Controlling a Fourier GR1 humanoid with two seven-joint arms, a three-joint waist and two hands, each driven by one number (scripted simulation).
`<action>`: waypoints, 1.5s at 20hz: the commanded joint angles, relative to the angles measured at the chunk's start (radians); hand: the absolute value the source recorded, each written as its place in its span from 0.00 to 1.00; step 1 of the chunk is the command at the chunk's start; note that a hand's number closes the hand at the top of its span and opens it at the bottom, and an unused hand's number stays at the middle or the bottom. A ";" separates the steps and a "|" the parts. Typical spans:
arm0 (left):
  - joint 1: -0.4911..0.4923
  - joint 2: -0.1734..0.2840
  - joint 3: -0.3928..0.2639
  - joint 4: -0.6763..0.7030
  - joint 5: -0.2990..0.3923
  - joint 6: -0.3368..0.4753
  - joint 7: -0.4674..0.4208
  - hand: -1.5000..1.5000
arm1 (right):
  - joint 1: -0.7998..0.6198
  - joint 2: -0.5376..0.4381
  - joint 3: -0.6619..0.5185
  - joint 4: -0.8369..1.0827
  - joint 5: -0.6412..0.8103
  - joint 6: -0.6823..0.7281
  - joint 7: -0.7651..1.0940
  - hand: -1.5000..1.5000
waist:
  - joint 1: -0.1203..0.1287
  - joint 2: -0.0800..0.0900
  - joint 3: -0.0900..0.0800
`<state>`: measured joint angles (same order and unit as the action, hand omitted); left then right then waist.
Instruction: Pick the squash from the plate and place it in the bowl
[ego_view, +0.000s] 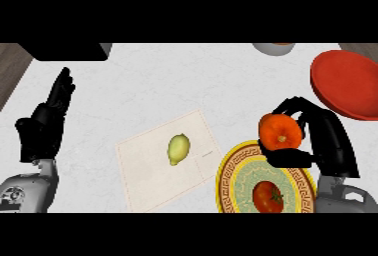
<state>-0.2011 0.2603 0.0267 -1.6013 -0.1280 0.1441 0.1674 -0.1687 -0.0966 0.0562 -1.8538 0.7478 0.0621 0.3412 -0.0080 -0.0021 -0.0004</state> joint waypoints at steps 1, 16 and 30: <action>-0.065 0.011 0.035 0.054 0.012 -0.015 -0.023 0.50 | -0.048 -0.005 -0.131 0.074 -0.066 -0.066 -0.042 1.00 | 0.005 0.004 0.001; -0.054 -0.006 0.023 0.005 -0.015 -0.022 0.015 0.50 | -0.378 -0.355 -0.518 0.854 -0.187 -0.249 -0.521 1.00 | 0.028 0.011 0.002; -0.082 -0.029 -0.007 0.008 -0.004 -0.052 0.023 0.50 | -0.554 -0.538 -0.569 1.459 -0.025 -0.561 -0.710 1.00 | 0.089 0.039 0.007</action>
<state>-0.2631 0.2190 0.0031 -1.6091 -0.1550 0.1159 0.1847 -0.6876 -0.6112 -0.5047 -0.5202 0.6988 -0.4473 -0.3408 0.0699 0.0299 0.0056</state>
